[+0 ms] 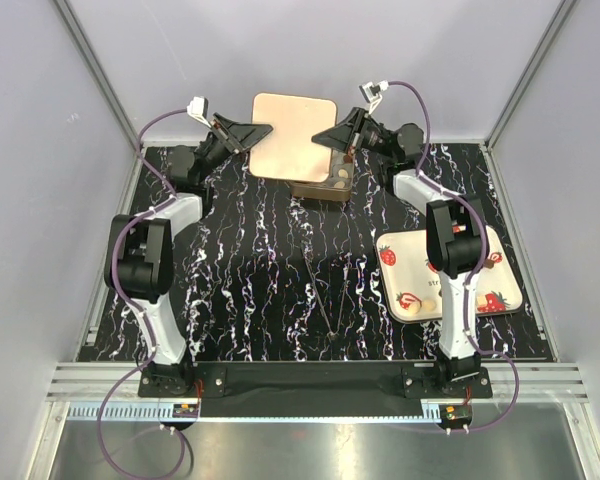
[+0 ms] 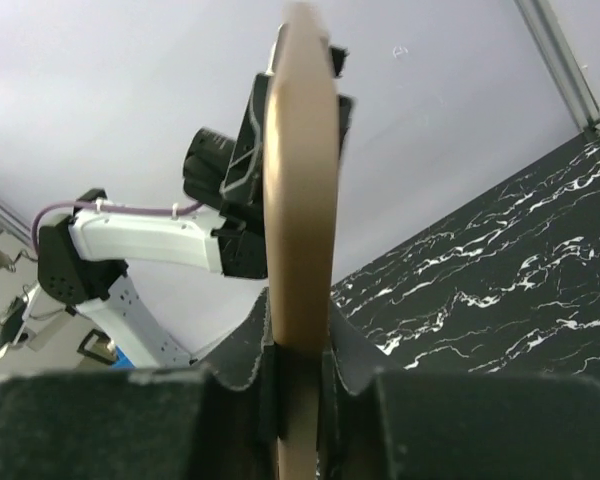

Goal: Pack the chocolate

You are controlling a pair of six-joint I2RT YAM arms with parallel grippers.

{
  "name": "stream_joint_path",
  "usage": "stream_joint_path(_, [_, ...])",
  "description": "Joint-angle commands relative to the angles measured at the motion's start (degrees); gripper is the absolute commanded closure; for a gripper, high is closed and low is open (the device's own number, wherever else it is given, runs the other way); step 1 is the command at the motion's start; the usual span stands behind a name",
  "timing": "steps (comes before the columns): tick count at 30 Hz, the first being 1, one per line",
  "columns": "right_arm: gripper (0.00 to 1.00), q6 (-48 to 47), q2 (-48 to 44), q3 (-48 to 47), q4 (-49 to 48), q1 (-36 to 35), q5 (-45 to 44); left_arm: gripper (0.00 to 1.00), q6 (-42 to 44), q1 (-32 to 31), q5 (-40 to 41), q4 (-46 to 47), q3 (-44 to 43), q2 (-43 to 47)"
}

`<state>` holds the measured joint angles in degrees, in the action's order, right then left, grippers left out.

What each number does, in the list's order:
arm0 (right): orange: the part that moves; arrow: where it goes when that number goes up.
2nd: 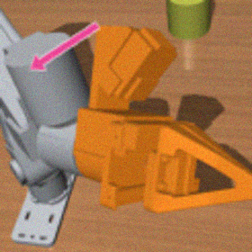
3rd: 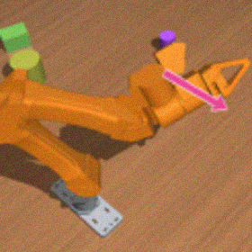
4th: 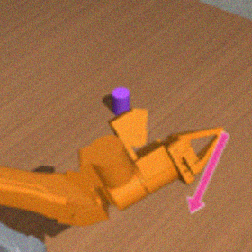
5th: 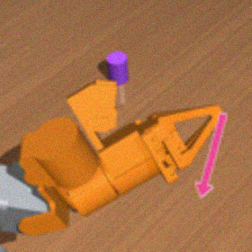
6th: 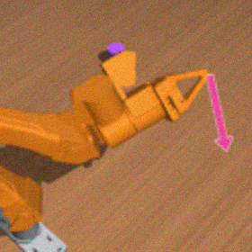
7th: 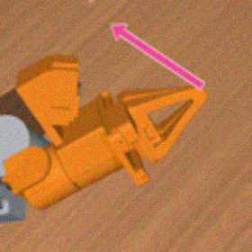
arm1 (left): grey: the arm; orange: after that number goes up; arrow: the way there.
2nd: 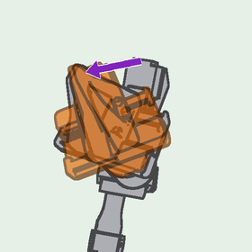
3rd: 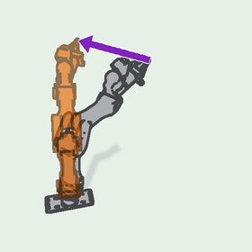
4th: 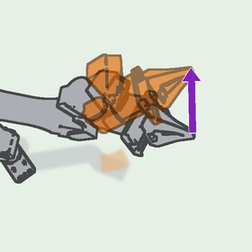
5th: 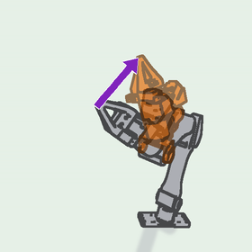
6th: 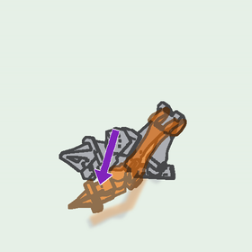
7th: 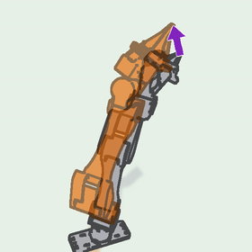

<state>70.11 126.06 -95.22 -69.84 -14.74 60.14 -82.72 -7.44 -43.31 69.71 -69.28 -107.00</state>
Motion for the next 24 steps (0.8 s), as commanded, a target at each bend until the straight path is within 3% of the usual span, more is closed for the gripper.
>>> stream_joint_path(1, [1.0, -0.5, 2.1, -4.4, -1.3, 0.8, 0.7, 0.49, 2.7, 0.3, -0.3, -1.4, -5.6, -2.7])
stream_joint_path(5, [1.0, 0.3, 4.8, -6.8, 0.5, 3.0, -1.2, 0.41, 5.7, 1.5, 2.2, -2.7, -5.1, -4.8])
stream_joint_path(10, [1.0, -0.1, 9.5, -12.4, 7.0, 6.0, -2.7, 0.31, 12.6, 3.5, 0.2, -19.2, -10.8, -8.0])
stream_joint_path(14, [1.0, -1.6, 14.0, -20.1, 15.2, 7.0, -2.0, 0.32, 20.4, 3.8, 0.3, -32.6, -16.8, -10.4])
stream_joint_path(21, [1.0, -3.3, 19.9, -27.7, 25.3, 8.2, -2.0, 0.31, 39.1, 1.6, 11.3, -46.5, -21.9, -12.5])
stream_joint_path(24, [1.0, -3.3, 22.1, -29.9, 27.3, 8.2, -1.6, 0.31, 41.8, 0.5, 13.8, -48.8, -24.1, -14.8])
